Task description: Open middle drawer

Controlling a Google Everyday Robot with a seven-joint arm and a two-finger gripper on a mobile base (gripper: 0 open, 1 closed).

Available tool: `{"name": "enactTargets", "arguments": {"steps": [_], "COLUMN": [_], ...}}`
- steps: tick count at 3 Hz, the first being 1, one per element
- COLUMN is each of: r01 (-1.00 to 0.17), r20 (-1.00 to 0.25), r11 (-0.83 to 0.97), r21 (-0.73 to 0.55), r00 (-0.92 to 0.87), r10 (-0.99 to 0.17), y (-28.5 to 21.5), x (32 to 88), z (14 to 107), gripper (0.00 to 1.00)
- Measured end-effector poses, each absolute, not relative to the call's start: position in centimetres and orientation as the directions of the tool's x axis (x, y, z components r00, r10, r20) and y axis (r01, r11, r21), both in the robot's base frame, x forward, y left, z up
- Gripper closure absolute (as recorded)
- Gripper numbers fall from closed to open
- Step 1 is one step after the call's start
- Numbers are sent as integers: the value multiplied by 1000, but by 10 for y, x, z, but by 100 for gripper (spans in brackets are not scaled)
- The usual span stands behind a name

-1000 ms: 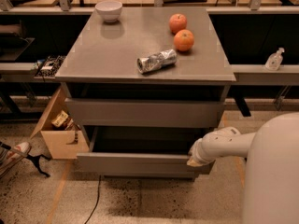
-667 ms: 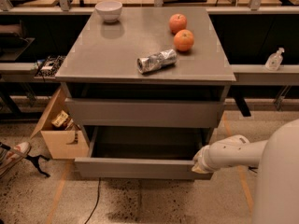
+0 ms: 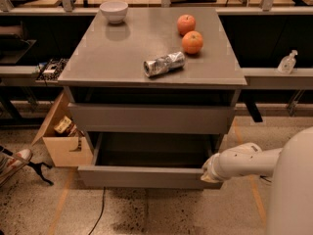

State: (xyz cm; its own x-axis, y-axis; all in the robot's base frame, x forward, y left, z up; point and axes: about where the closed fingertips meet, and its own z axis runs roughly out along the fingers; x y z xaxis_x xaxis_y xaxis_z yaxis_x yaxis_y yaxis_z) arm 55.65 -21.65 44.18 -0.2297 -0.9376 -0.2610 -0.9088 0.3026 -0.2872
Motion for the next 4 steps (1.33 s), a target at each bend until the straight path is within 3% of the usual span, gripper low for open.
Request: {"name": "enactTargets", "arguments": {"steps": [4], "r01": [-893], "r20": [-290], "r11": [372], "r21": [-254], "r00": [-297], "r10": [-910], "y": [-228], "x": [478], "z": [433], "gripper": [100]}}
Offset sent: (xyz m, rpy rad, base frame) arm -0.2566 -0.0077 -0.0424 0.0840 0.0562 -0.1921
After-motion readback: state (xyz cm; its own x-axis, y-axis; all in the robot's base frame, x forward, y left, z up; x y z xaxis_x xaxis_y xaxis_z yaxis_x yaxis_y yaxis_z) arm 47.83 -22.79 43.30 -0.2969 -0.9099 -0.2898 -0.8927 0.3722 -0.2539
